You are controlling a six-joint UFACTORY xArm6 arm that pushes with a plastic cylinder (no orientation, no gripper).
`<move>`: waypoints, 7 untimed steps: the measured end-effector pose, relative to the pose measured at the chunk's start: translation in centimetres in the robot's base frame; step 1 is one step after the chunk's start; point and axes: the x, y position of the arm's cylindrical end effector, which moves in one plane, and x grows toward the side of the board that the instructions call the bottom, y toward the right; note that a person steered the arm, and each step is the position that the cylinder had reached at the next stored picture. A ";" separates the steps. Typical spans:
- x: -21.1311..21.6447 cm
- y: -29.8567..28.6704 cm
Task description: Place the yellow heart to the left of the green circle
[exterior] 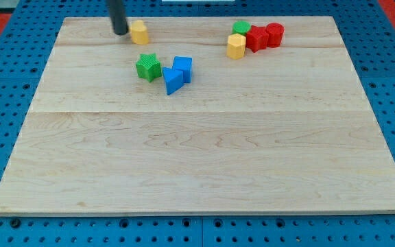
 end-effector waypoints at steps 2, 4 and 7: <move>1.7 10.4; -0.9 8.1; 2.9 13.6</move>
